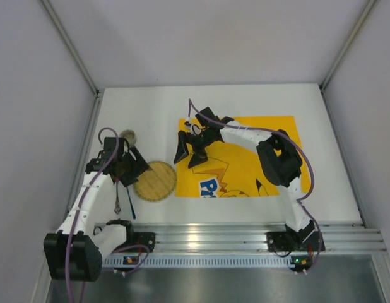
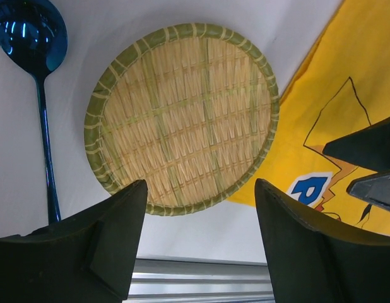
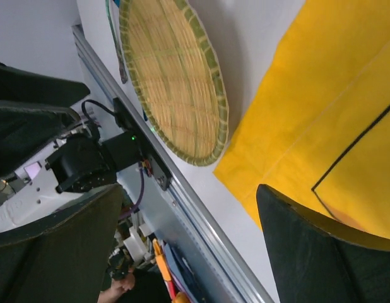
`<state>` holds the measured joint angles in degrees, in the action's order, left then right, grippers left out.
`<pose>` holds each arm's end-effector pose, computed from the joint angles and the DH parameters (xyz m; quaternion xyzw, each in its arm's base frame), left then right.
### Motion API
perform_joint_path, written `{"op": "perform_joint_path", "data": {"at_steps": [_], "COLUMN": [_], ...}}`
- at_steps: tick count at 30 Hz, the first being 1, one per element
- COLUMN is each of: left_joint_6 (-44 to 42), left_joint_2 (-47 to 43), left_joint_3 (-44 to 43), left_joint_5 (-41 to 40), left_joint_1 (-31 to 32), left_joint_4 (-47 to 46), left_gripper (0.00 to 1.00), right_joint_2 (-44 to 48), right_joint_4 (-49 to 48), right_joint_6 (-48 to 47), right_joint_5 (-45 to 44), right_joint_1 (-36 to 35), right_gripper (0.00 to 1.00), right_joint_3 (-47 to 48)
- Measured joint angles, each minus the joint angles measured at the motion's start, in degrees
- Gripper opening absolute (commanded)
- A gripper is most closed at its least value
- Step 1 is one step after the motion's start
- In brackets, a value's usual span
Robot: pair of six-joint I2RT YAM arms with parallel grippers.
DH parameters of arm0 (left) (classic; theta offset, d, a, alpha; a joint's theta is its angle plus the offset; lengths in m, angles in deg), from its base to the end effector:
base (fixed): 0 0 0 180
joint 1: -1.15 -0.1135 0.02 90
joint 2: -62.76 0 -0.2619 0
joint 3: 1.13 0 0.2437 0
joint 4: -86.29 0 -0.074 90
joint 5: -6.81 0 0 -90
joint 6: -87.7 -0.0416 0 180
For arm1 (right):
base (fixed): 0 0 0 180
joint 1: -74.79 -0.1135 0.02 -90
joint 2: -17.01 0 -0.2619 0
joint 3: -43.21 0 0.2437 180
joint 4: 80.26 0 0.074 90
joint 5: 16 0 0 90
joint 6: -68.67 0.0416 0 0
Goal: Set the dinner table for one person
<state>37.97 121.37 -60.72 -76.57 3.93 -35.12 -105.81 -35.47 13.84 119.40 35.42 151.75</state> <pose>0.1886 -0.0140 0.2439 -0.2928 0.9130 -0.1537 0.2387 0.3300 0.3091 0.1850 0.1354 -0.8848 -0.4449 0.0295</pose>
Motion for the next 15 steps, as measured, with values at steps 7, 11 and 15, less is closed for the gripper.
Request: {"op": "perform_joint_path", "data": {"at_steps": [7,11,15], "left_joint_6": [2.29,3.45,4.50], "left_joint_2": [-0.13,-0.07,1.64], "left_joint_3": [5.90,9.18,9.44], "left_joint_5": [0.13,0.17,-0.52], "left_joint_1": [0.07,0.63,1.90], "left_joint_4": [0.31,0.46,0.04], "left_gripper": [0.72,0.70,0.69], "right_joint_2": [-8.68,-10.23,-11.30], "right_joint_4": [-3.02,-4.17,-4.63], "right_joint_6": [3.56,4.59,5.14], "right_joint_5": [0.92,0.92,0.94], "right_joint_1": [-0.17,-0.28,-0.39], "right_gripper": [0.86,0.86,0.85], "right_joint_3": [9.86,12.02,12.68]}}
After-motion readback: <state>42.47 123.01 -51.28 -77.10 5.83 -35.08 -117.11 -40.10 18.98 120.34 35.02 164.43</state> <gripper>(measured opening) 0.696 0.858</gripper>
